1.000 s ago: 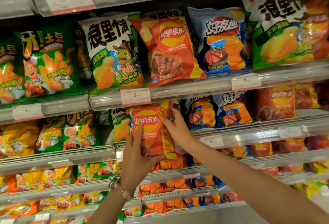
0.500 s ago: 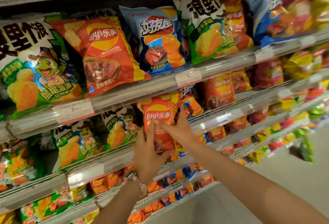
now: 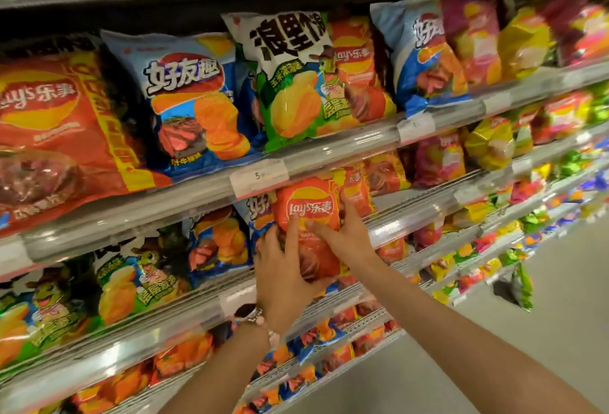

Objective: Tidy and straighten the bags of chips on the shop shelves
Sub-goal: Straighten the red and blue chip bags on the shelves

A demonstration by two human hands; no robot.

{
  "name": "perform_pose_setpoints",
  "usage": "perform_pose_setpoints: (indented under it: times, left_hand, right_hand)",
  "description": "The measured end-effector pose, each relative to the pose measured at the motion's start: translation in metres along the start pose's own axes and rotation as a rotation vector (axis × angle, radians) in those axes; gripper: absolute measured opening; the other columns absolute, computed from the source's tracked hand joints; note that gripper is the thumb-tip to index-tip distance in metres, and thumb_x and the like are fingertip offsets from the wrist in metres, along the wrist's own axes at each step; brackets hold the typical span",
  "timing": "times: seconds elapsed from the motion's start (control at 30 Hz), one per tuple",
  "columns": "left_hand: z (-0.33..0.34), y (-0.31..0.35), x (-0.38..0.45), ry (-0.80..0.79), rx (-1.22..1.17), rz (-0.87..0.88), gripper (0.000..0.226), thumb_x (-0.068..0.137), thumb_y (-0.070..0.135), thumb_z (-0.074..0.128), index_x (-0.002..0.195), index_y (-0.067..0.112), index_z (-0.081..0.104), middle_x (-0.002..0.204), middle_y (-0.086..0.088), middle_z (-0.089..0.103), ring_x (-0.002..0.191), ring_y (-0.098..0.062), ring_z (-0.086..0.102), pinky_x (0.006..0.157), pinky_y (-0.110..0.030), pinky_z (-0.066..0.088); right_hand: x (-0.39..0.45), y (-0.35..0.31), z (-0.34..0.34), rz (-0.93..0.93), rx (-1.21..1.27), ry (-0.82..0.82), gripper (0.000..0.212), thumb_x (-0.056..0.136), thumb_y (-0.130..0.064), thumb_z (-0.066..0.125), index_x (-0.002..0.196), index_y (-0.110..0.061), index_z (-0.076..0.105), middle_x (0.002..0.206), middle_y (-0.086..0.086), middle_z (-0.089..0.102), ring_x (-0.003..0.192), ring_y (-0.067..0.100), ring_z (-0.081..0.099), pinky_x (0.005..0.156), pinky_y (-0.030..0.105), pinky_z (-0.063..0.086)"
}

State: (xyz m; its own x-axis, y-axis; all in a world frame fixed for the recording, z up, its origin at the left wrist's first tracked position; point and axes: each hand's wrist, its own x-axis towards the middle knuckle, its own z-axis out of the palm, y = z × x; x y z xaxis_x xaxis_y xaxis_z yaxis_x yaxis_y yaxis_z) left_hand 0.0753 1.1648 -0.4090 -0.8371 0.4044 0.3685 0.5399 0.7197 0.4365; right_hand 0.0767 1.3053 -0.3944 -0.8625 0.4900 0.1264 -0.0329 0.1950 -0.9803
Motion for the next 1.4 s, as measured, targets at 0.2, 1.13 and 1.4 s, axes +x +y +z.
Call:
perform_pose_setpoints:
  times: [0.2, 1.13, 1.4]
  left_hand:
    - [-0.006, 0.049, 0.035, 0.080, 0.054, 0.084, 0.092, 0.074, 0.083, 0.041, 0.146, 0.026, 0.035, 0.147, -0.008, 0.031, 0.133, -0.024, 0.028, 0.107, -0.046, 0.031]
    - [-0.020, 0.136, 0.157, 0.239, 0.855, 0.011, 0.110, 0.056, 0.067, 0.075, 0.149, 0.028, 0.029, 0.160, -0.016, -0.004, 0.146, -0.039, -0.008, 0.104, -0.070, -0.009]
    - [-0.015, 0.136, 0.157, 0.228, 0.921, -0.027, 0.112, 0.053, 0.070, 0.075, 0.148, 0.031, 0.030, 0.158, -0.016, -0.011, 0.145, -0.041, -0.007, 0.102, -0.070, -0.009]
  right_hand:
    - [0.042, 0.010, -0.071, -0.066, -0.078, -0.046, 0.089, 0.073, -0.041, 0.078, 0.147, -0.026, 0.030, 0.121, -0.012, 0.059, 0.111, 0.014, 0.058, 0.095, 0.038, 0.048]
    - [0.208, 0.074, -0.201, -0.085, -0.156, -0.073, 0.070, 0.082, -0.034, 0.071, 0.139, -0.013, 0.037, 0.116, 0.005, 0.059, 0.115, 0.029, 0.056, 0.094, 0.036, 0.044]
    - [0.225, 0.071, -0.196, -0.074, -0.274, -0.105, 0.063, 0.080, -0.029, 0.075, 0.133, -0.009, 0.047, 0.124, 0.015, 0.059, 0.117, 0.032, 0.055, 0.099, 0.041, 0.045]
